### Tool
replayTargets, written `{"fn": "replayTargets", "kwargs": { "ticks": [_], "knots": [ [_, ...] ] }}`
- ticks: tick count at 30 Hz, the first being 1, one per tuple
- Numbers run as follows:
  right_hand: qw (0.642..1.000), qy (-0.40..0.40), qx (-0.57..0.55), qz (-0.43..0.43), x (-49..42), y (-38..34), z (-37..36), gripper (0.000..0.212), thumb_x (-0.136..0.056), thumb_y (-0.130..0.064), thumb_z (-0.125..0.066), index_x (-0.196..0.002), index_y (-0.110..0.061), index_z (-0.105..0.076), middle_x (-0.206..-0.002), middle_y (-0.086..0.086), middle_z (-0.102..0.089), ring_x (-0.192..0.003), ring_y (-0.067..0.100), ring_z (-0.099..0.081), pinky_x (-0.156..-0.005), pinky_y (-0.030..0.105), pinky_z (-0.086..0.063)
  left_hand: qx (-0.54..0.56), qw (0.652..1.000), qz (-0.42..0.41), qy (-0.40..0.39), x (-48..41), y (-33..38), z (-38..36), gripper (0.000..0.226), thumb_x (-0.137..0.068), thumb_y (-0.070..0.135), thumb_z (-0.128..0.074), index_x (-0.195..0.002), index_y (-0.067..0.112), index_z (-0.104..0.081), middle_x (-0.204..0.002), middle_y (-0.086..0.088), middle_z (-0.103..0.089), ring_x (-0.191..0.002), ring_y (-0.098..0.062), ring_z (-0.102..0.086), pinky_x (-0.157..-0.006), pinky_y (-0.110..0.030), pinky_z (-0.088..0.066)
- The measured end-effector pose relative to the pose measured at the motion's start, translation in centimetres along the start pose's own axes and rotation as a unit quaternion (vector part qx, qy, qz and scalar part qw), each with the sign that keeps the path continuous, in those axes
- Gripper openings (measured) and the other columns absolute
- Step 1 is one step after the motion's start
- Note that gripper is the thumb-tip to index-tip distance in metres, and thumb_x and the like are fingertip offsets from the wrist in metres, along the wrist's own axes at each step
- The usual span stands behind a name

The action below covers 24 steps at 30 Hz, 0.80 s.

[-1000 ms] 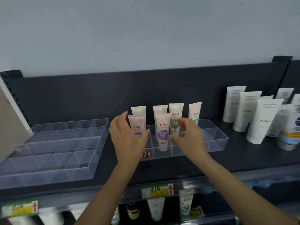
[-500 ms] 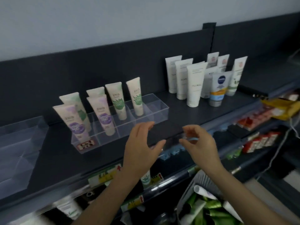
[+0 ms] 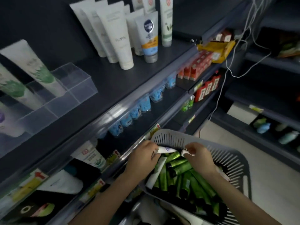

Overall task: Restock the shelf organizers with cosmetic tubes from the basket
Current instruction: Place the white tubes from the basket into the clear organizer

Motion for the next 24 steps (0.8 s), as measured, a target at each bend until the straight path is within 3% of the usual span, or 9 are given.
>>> {"fn": "replayTargets", "kwargs": {
  "ticks": [4,7,10,13,17,21,24],
  "knots": [
    [0.998,-0.013,0.018,-0.060,0.6,5.4,-0.4,0.026,-0.080,-0.009,-0.069,-0.106,-0.006,-0.065,-0.102,0.011,-0.068,-0.094,0.027,-0.063,-0.069,0.024,-0.038,-0.009,0.993,0.044,-0.113,-0.7,-0.9,-5.6,0.022,-0.094,0.027,-0.051,-0.092,0.007,-0.060,-0.101,-0.008,-0.061,-0.087,-0.022,-0.057,-0.076,-0.038,-0.049],
    [0.995,-0.006,0.038,-0.088,0.9,7.6,-0.1,0.023,-0.081,-0.010,-0.067,-0.104,-0.008,-0.065,-0.099,0.011,-0.068,-0.089,0.027,-0.062,-0.064,0.026,-0.035,-0.041,0.977,0.085,-0.191,-1.3,-2.2,-9.4,0.020,-0.096,0.021,-0.047,-0.082,0.009,-0.053,-0.095,-0.014,-0.063,-0.081,-0.025,-0.059,-0.067,-0.033,-0.046],
    [0.993,-0.001,0.048,-0.110,0.9,9.7,0.2,0.022,-0.082,-0.010,-0.066,-0.103,-0.009,-0.065,-0.096,0.009,-0.067,-0.087,0.027,-0.060,-0.064,0.025,-0.034,-0.056,0.958,0.120,-0.255,-2.0,-3.3,-12.8,0.024,-0.097,0.020,-0.045,-0.109,0.004,-0.058,-0.107,-0.014,-0.064,-0.097,-0.027,-0.060,-0.075,-0.029,-0.046],
    [0.989,0.009,0.064,-0.135,0.9,12.3,0.3,0.025,-0.082,-0.009,-0.064,-0.107,-0.007,-0.065,-0.099,0.010,-0.064,-0.087,0.027,-0.060,-0.065,0.025,-0.037,-0.028,0.943,0.150,-0.297,-2.4,-3.9,-15.9,0.045,-0.098,0.016,-0.040,-0.142,0.007,-0.037,-0.127,-0.014,-0.057,-0.112,-0.027,-0.056,-0.086,-0.031,-0.046],
    [0.980,0.039,0.105,-0.164,1.0,15.0,0.5,0.030,-0.081,-0.001,-0.058,-0.110,-0.003,-0.065,-0.105,0.014,-0.064,-0.097,0.030,-0.061,-0.079,0.029,-0.047,-0.001,0.933,0.193,-0.303,-2.4,-4.2,-18.8,0.055,-0.097,0.010,-0.041,-0.148,0.008,-0.022,-0.145,-0.012,-0.039,-0.128,-0.026,-0.043,-0.100,-0.030,-0.039],
    [0.969,0.018,0.163,-0.183,-0.1,17.2,-0.1,0.024,-0.082,-0.001,-0.050,-0.099,-0.008,-0.067,-0.097,0.010,-0.066,-0.090,0.027,-0.062,-0.073,0.026,-0.044,-0.002,0.938,0.158,-0.309,-2.2,-3.2,-20.6,0.053,-0.095,0.011,-0.046,-0.144,0.005,-0.027,-0.144,-0.014,-0.039,-0.127,-0.027,-0.044,-0.100,-0.030,-0.039],
    [0.964,0.000,0.173,-0.204,-0.8,18.8,-0.9,0.032,-0.080,-0.002,-0.045,-0.107,-0.008,-0.061,-0.101,0.011,-0.064,-0.091,0.028,-0.061,-0.076,0.031,-0.049,-0.020,0.949,0.128,-0.287,-2.4,-3.9,-20.7,0.046,-0.093,0.011,-0.045,-0.139,0.014,-0.040,-0.136,-0.008,-0.048,-0.121,-0.027,-0.051,-0.098,-0.034,-0.045]
  ]
}}
Point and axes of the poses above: each hand's wrist, its own x-axis away from the middle knuckle, its own z-axis out of the back of the hand, y = z × x, the point moved 6 cm from there along -x, towards the middle knuckle
